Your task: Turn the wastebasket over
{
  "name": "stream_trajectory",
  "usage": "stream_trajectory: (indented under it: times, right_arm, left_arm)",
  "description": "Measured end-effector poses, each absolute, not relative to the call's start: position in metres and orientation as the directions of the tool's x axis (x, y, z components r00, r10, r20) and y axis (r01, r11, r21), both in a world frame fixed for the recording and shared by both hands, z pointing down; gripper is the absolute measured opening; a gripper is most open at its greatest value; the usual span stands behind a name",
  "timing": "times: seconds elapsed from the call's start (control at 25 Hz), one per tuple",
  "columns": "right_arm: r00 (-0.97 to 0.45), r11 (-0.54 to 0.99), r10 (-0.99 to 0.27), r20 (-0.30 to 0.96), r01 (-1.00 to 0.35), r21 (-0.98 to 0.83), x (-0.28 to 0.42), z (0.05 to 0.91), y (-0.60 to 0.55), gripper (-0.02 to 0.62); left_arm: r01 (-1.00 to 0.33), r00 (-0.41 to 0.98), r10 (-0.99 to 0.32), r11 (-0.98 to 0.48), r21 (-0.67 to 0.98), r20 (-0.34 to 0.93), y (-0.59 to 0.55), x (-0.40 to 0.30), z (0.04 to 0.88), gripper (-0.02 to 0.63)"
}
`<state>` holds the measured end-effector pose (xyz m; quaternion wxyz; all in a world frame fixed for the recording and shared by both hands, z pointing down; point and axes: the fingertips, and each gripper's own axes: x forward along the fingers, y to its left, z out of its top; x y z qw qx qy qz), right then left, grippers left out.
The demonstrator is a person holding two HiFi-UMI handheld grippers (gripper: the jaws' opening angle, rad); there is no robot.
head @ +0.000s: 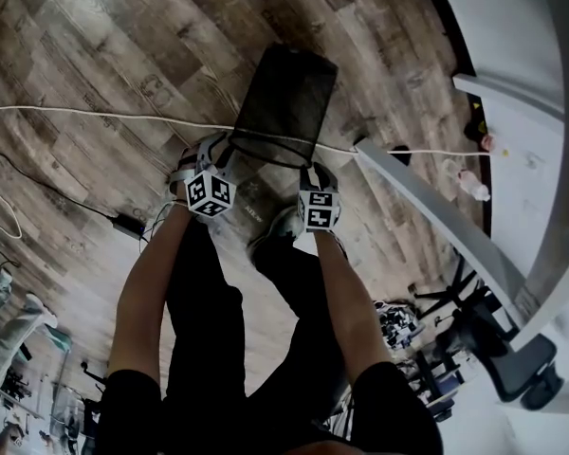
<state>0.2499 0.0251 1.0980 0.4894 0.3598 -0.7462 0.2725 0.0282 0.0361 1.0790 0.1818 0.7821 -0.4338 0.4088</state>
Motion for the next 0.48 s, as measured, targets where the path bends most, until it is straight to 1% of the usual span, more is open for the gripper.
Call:
stream_trajectory:
  times: [0.16,0.24,0.28,0.32,0.44,0.48]
  right_arm:
    - [-0.263,0.558,-0.298,0.918,-0.828,-0.056,0.25,1.1,0.02,0.12]
    - [-0.273,0.568,-0.298,0.915,-0.821,-0.06,0.246,1.101,0.019,0.113]
    - [-0.279,0.577,-0.297,0.913,-0.814,-0.061,0.244,1.1,0.019,0.097]
    - [-0.283,0.586,-0.295,0.913,-0.808,-0.061,0.241,1.1,0.019,0.076]
    - [-0.281,0.593,-0.293,0.914,-0.803,-0.056,0.24,1.099,0.019,0.069]
    - [-0.278,0.593,-0.293,0.915,-0.804,-0.055,0.24,1.099,0.02,0.067]
  left_arm:
    - [-0.832,0.29,-0.522,-0.552,-0.058,0.802,0.039,0.028,1.086,0.149]
    - [-0.834,0.283,-0.517,-0.548,-0.058,0.808,0.04,0.027,1.09,0.146]
    - [-0.835,0.28,-0.516,-0.547,-0.059,0.81,0.04,0.027,1.092,0.143]
    - [-0.835,0.277,-0.515,-0.546,-0.061,0.811,0.039,0.028,1.092,0.127]
    - [-0.835,0.275,-0.514,-0.546,-0.063,0.812,0.038,0.03,1.091,0.072]
    - [-0.838,0.272,-0.516,-0.542,-0.064,0.812,0.038,0.031,1.09,0.071]
